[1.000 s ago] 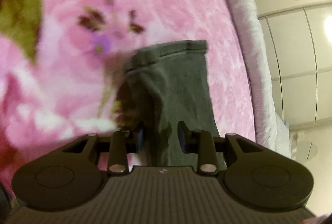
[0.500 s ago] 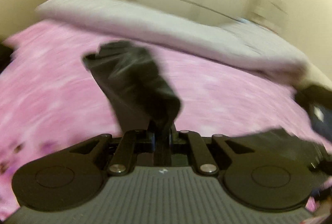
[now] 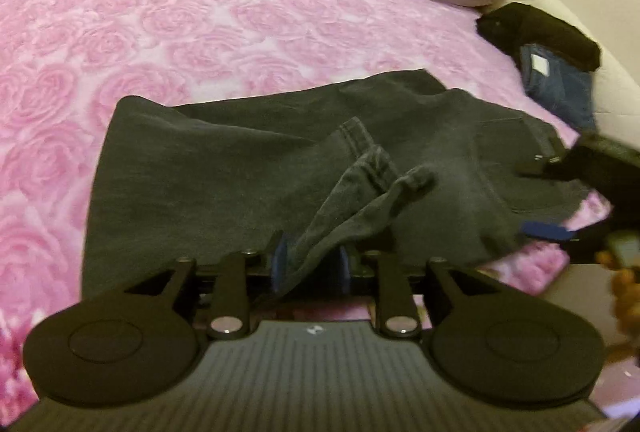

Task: Fold clothes

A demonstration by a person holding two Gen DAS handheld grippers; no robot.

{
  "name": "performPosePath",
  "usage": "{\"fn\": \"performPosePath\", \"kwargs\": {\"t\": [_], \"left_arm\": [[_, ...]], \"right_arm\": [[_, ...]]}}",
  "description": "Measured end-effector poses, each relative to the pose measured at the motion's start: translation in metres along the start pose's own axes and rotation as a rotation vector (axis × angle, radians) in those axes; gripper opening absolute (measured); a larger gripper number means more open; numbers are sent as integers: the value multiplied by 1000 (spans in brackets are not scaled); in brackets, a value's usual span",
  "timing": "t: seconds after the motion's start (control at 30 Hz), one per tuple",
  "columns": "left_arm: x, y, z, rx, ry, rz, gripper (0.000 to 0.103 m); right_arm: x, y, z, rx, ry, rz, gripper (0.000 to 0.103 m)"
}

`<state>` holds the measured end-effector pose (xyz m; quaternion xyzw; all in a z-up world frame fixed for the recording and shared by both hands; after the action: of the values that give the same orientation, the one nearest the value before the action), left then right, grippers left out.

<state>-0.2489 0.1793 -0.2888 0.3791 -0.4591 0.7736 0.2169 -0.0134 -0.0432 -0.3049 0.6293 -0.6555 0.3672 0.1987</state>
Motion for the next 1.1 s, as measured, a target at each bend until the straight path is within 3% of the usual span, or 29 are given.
{"fn": "performPosePath", "kwargs": {"t": [0.17, 0.43, 0.63, 0.83, 0.87, 0.9, 0.93, 1.0, 1.1], "left_arm": [[23, 2, -10, -2, 67, -19, 24], [19, -8, -58, 46, 72, -59, 23], [18, -24, -92, 0, 118, -107, 23], [12, -28, -124, 32, 146, -155, 22], [12, -28, -127, 39, 150, -160, 22], [12, -29, -130, 44, 154, -165, 22], [11, -29, -132, 48, 157, -170, 22], [10, -31, -133, 46, 161, -176, 22], [8, -34, -132, 33, 169, -178, 22]], "right_arm": [[-6, 10, -1, -44, -59, -63, 84], [-12, 61, -12, -222, -172, -137, 83], [-35, 123, -11, -429, -153, -159, 83], [-61, 131, -30, -382, -74, -56, 83], [-64, 132, -33, -365, -69, -43, 77], [-66, 131, -37, -334, -61, -35, 48], [-67, 130, -43, -287, -38, -38, 37], [-67, 129, -53, -206, 14, -47, 26], [-57, 129, -72, -101, -13, 15, 24]]}}
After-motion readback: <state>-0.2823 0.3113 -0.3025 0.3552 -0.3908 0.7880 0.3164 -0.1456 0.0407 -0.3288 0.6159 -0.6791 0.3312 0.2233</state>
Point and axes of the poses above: each gripper's, at about its wrist camera, not at the fingertips, and x roughly against the way its jaws point, z to its right, y to its underside, the point moved 1 cm from there along -x, roughly the way its jaws point
